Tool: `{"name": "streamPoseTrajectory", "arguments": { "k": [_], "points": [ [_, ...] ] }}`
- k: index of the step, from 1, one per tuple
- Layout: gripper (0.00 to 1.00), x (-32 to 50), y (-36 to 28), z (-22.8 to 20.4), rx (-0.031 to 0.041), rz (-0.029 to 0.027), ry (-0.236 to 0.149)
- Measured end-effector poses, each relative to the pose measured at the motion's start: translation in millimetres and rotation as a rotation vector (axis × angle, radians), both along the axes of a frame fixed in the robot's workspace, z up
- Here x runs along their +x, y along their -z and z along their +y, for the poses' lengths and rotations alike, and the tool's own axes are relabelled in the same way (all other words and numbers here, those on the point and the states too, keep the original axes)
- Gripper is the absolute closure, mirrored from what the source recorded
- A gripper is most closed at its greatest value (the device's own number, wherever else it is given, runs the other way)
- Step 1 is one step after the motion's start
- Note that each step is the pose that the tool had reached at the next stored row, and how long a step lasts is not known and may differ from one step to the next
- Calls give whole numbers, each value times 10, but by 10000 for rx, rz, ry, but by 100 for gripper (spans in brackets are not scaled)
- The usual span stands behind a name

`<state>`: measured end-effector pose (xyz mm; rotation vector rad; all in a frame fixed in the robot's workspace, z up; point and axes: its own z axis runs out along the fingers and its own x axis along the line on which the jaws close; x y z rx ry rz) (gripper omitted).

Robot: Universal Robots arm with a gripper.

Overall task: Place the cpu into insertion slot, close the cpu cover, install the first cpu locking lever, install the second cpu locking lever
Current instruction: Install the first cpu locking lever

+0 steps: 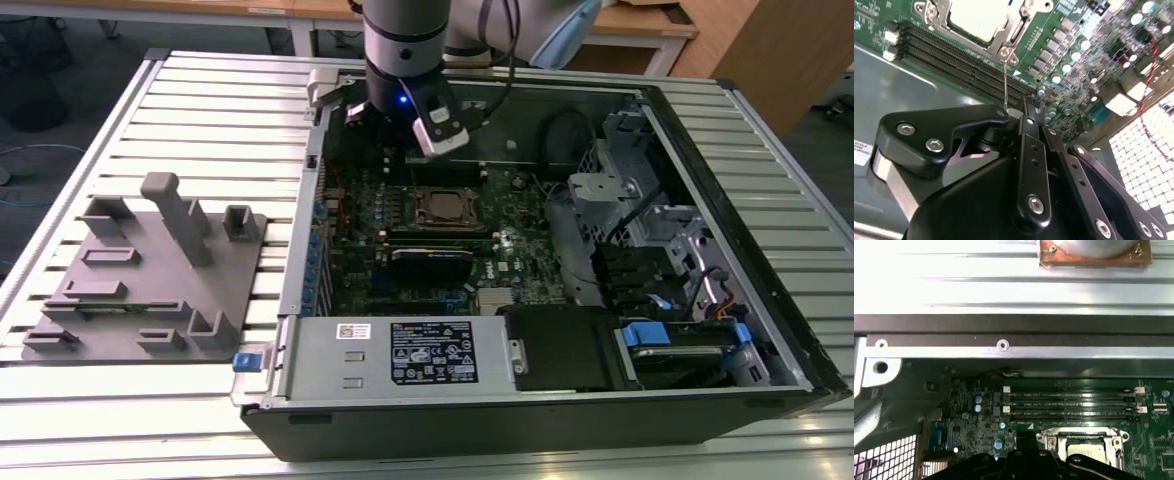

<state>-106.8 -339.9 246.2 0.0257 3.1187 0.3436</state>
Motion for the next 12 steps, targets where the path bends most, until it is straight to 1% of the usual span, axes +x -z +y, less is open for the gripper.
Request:
{"name": "streamPoseTrajectory", "arguments": {
  "k": [1,6,9,12],
  "points": [
    [89,0,0,0,65,-1,0],
    [89,10,0,0,71,0,-2],
    [89,58,1,0,71,-1,0],
    [89,129,1,0,72,0,1]
  ]
}}
